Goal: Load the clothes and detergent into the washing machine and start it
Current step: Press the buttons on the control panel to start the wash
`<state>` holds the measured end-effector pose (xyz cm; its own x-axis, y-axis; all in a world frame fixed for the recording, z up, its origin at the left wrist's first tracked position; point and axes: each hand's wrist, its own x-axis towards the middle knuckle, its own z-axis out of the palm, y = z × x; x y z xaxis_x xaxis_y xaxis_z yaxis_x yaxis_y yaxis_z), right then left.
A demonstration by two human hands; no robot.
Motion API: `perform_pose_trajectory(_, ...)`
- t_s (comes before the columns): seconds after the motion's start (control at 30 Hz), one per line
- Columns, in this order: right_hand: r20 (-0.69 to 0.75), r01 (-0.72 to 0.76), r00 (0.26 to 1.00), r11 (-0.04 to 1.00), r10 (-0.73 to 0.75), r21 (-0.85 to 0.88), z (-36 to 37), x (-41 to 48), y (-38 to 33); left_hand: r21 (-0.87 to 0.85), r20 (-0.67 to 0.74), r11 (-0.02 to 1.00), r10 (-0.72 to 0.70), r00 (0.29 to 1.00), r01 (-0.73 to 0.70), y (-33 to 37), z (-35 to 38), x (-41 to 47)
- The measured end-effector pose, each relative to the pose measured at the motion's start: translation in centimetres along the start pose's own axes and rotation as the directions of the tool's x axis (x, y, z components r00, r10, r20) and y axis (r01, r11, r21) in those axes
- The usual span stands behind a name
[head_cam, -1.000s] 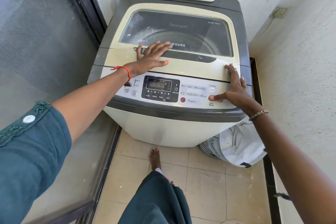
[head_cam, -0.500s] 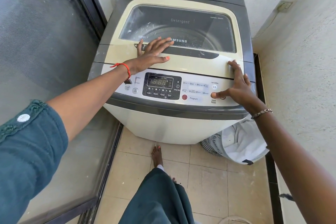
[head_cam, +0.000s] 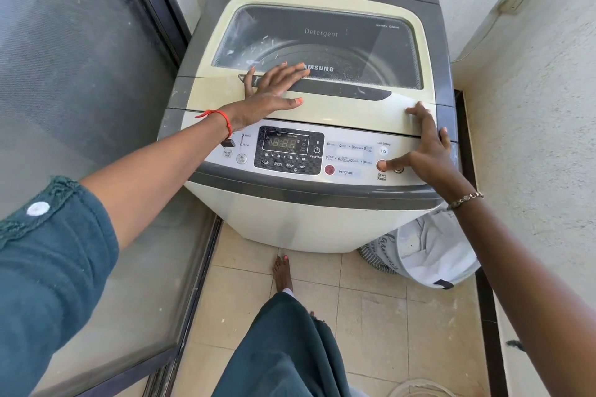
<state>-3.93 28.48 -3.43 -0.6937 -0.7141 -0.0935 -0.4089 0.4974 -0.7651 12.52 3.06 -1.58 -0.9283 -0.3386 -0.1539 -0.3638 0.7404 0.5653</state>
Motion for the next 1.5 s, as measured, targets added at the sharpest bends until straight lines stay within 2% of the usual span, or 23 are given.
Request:
perform_pose_trajectory(0.27, 0.037, 0.027, 0.999, 0.998, -0.025, -0.063, 0.3, 0.8, 1.2, 0.014, -0.007, 1.000, -0.003, 1.000, 0.003, 0.1, 0.1, 0.0)
perform_pose_trajectory(0.57, 0.035, -0.001, 0.999, 0.995, 0.004, -0.098, 0.5, 0.8, 1.0, -0.084, -0.010, 0.996, 0.024, 1.000, -0.024, -0.3, 0.2, 0.0)
perform_pose_trajectory(0.7, 0.032, -0.033, 0.999, 0.979, 0.041, -0.202, 1.1, 0.7, 0.4, -0.125, -0.016, 0.991, 0.038, 0.999, -0.040, -0.4, 0.2, -0.1)
perform_pose_trajectory(0.83, -0.021, -0.016, 1.000, 0.949, 0.010, -0.313, 4.6, -0.3, -2.1, -0.143, -0.016, 0.988, 0.048, 0.999, -0.050, -0.5, 0.2, -0.1)
perform_pose_trajectory(0.93, -0.044, 0.004, 0.999, 0.948, -0.018, -0.317, 8.0, -1.0, -4.5, -0.144, -0.024, 0.988, 0.058, 0.998, -0.061, -0.7, 0.2, -0.1)
perform_pose_trajectory(1.13, -0.078, -0.058, 0.996, 0.959, 0.038, -0.278, 12.0, -1.1, -7.8, -0.120, -0.071, 0.987, 0.095, 0.993, -0.103, -1.2, 0.6, -0.2)
perform_pose_trajectory(1.5, -0.108, -0.107, 0.991, 0.960, 0.082, -0.258, 13.1, -0.3, -8.3, -0.152, -0.143, 0.975, 0.141, 0.980, -0.162, -2.1, 1.2, -0.2)
